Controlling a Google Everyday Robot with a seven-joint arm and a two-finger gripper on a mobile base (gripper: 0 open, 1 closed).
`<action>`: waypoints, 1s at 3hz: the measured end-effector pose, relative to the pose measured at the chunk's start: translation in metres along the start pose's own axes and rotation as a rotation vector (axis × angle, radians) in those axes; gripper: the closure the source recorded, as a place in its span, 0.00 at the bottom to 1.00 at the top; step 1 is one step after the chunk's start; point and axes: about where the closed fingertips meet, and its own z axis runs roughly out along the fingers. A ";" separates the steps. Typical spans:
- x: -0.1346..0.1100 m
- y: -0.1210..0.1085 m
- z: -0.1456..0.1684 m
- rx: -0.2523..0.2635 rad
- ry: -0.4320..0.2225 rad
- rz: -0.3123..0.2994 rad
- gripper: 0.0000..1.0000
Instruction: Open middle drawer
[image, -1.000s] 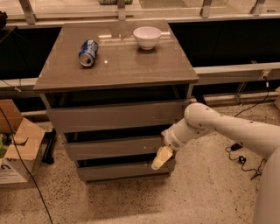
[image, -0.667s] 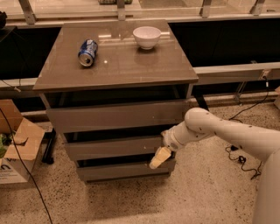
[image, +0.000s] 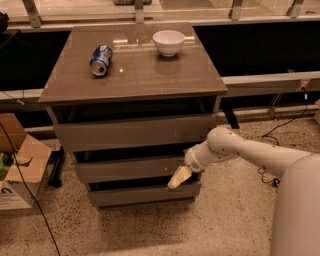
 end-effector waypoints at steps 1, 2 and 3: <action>0.003 -0.020 0.019 -0.001 -0.015 0.016 0.00; 0.005 -0.041 0.045 -0.031 -0.012 0.025 0.04; 0.009 -0.043 0.058 -0.069 -0.004 0.037 0.27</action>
Offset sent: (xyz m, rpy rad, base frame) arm 0.0700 0.0018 -0.0498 0.0254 0.0206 -0.0084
